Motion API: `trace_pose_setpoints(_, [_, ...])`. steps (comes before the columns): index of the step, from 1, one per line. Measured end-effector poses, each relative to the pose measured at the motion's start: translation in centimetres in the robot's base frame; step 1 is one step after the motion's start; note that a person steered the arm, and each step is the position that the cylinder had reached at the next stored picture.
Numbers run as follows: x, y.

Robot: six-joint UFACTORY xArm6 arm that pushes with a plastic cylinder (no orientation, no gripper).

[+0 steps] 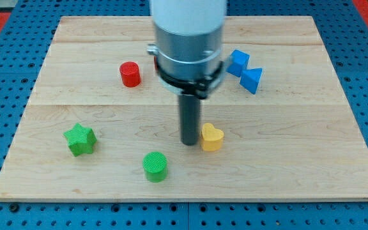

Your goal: Push the green circle to the top of the board

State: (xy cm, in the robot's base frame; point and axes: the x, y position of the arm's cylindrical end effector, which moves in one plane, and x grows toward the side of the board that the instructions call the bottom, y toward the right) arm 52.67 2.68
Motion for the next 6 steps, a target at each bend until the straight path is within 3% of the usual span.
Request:
trace_pose_setpoints(1, [0.9,4.8])
trace_pose_setpoints(2, [1.6,5.0])
trace_pose_setpoints(3, [7.9,4.9])
trace_pose_setpoints(5, [8.4,-8.1])
trace_pose_setpoints(6, [6.6,-8.7])
